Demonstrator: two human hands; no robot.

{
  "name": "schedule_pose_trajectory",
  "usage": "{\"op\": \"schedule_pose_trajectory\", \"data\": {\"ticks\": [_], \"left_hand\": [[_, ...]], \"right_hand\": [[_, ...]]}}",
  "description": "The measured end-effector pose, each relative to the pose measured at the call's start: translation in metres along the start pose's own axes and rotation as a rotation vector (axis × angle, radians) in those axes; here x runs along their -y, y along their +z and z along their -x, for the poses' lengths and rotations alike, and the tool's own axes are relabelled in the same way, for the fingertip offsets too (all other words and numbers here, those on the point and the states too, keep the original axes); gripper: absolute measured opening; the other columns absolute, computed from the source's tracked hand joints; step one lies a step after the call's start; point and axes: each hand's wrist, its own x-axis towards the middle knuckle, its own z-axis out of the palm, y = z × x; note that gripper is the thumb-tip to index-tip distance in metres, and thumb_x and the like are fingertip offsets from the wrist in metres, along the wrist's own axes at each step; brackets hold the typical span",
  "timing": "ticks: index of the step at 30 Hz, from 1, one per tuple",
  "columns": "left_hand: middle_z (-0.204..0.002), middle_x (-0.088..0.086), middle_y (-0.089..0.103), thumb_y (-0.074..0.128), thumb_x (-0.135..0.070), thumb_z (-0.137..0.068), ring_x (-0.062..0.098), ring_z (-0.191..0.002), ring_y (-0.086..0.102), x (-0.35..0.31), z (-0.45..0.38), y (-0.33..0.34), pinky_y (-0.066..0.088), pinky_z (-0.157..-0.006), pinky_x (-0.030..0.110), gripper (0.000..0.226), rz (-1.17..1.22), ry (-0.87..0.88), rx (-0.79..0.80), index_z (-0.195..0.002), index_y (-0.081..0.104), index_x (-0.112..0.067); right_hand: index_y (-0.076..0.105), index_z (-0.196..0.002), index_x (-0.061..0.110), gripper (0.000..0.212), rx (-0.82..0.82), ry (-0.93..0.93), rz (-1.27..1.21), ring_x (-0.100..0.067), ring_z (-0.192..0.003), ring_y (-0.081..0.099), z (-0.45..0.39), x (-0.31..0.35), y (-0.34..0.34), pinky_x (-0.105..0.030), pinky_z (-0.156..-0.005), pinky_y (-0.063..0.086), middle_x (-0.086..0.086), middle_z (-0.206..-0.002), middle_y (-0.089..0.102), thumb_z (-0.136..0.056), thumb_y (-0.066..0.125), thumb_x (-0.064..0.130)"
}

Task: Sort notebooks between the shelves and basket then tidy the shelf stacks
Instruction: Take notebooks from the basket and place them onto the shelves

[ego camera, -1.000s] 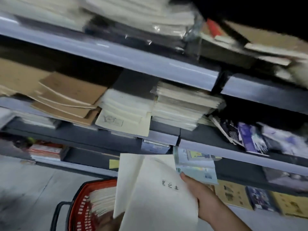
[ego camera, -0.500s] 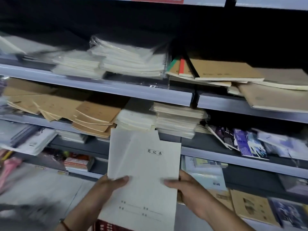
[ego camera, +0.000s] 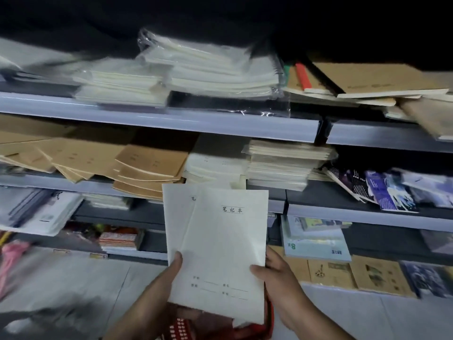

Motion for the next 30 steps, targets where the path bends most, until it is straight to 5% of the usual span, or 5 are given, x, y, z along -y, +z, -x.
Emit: {"op": "schedule_pose_trajectory", "data": {"ticks": [9, 13, 17, 23, 30], "left_hand": [[-0.107, 0.008, 0.076, 0.057, -0.054, -0.088, 0.027, -0.098, 0.073, -0.095, -0.027, -0.032, 0.059, -0.081, 0.047, 0.049, -0.389, 0.337, 0.119, -0.120, 0.065, -0.018], [-0.093, 0.010, 0.078, 0.065, -0.040, -0.090, 0.026, -0.069, 0.074, -0.146, -0.067, -0.024, 0.049, -0.042, 0.025, 0.036, -0.342, 0.397, 0.085, -0.112, 0.065, -0.010], [-0.106, 0.010, 0.074, 0.063, -0.035, -0.096, 0.021, -0.066, 0.074, -0.188, -0.111, -0.008, 0.041, -0.037, 0.020, 0.034, -0.405, 0.371, 0.088, -0.115, 0.063, -0.007], [-0.110, 0.010, 0.071, 0.067, -0.032, -0.094, 0.020, -0.068, 0.070, -0.205, -0.147, 0.018, 0.054, -0.045, 0.023, 0.024, -0.766, 0.536, -0.077, -0.107, 0.063, -0.012], [-0.092, 0.013, 0.068, 0.055, -0.050, -0.094, 0.034, -0.083, 0.066, -0.184, -0.146, 0.031, 0.052, -0.070, 0.037, 0.072, -1.421, 0.756, -0.453, -0.143, 0.025, -0.006]], "right_hand": [[0.068, -0.117, 0.020, 0.042, -0.120, -0.054, -0.098, -0.029, -0.105, 0.069, -0.003, 0.015, 0.042, -0.058, -0.098, 0.049, -0.003, -0.112, 0.074, -0.092, 0.051, -0.009], [0.065, -0.121, 0.012, 0.041, -0.091, -0.007, -0.288, -0.037, -0.108, 0.067, 0.007, 0.017, 0.030, -0.055, -0.095, 0.050, -0.012, -0.117, 0.072, -0.092, 0.046, -0.011], [0.060, -0.128, 0.004, 0.045, -0.044, 0.020, -0.420, -0.043, -0.114, 0.063, 0.019, 0.008, 0.012, -0.058, -0.104, 0.042, -0.021, -0.123, 0.067, -0.088, 0.046, -0.011], [0.061, -0.127, 0.008, 0.045, -0.064, 0.028, -0.384, -0.041, -0.108, 0.067, 0.025, 0.005, 0.002, -0.049, -0.087, 0.055, -0.020, -0.121, 0.068, -0.088, 0.045, -0.011], [0.064, -0.125, 0.011, 0.045, -0.025, 0.043, -0.250, -0.035, -0.108, 0.068, 0.019, 0.017, 0.017, -0.045, -0.088, 0.052, -0.015, -0.119, 0.070, -0.093, 0.041, -0.010]]}}
